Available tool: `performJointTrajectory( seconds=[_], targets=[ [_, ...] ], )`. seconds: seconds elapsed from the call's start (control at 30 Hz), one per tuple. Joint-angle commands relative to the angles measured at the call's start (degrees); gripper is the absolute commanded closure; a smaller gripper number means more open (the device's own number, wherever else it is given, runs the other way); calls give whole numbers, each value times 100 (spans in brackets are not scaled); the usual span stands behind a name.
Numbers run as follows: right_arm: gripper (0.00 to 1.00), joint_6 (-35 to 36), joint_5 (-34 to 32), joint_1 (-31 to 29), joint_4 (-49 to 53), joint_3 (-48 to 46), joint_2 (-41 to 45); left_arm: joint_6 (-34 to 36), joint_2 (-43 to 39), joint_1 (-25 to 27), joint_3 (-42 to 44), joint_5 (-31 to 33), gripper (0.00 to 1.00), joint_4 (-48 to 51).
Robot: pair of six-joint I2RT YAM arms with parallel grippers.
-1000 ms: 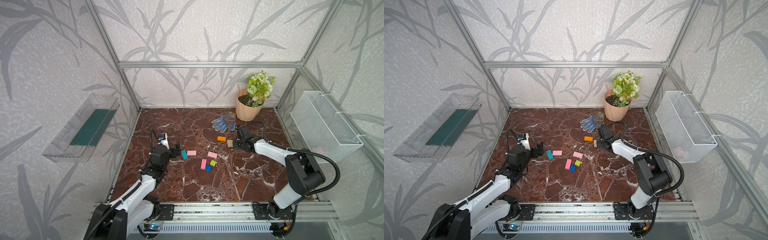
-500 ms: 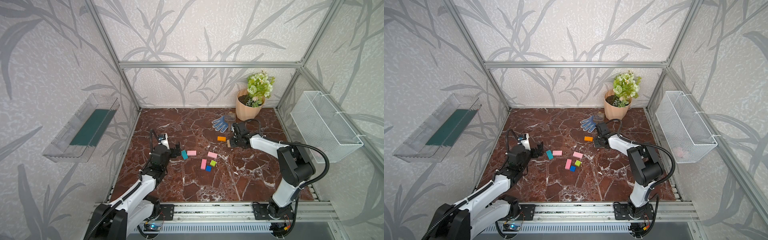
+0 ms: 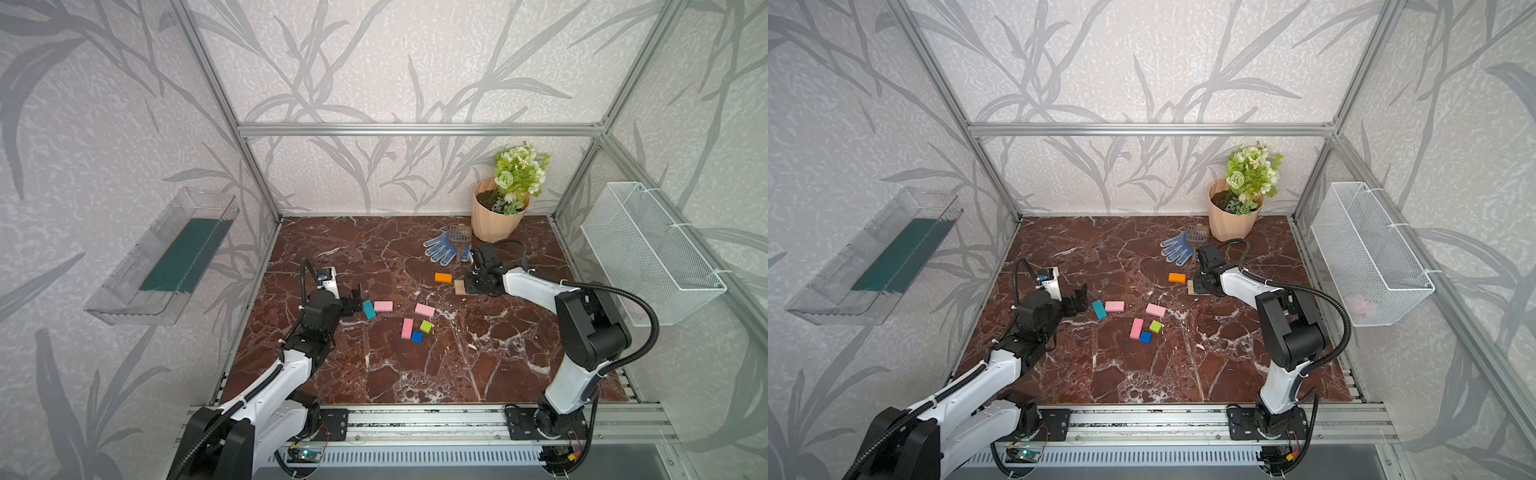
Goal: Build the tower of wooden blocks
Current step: 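Carry the red block over the two wooden blocks, then lower the red block onto the wooden blocks and release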
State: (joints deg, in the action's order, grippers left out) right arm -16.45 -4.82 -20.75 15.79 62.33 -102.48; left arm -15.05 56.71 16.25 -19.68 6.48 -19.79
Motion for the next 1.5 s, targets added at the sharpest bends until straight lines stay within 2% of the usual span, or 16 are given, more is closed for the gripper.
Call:
performJointTrajectory(
  seconds=[0.0, 1.3, 1.47],
  targets=[
    [96, -52, 132, 27, 170, 212, -139, 71, -2, 46, -33, 81, 1, -42],
    [93, -148, 210, 142, 412, 447, -384, 145, 129, 133, -106, 126, 1, -42],
    [88, -166, 188, 142, 438, 471, -411, 160, 126, 150, -109, 139, 1, -34]
  ],
)
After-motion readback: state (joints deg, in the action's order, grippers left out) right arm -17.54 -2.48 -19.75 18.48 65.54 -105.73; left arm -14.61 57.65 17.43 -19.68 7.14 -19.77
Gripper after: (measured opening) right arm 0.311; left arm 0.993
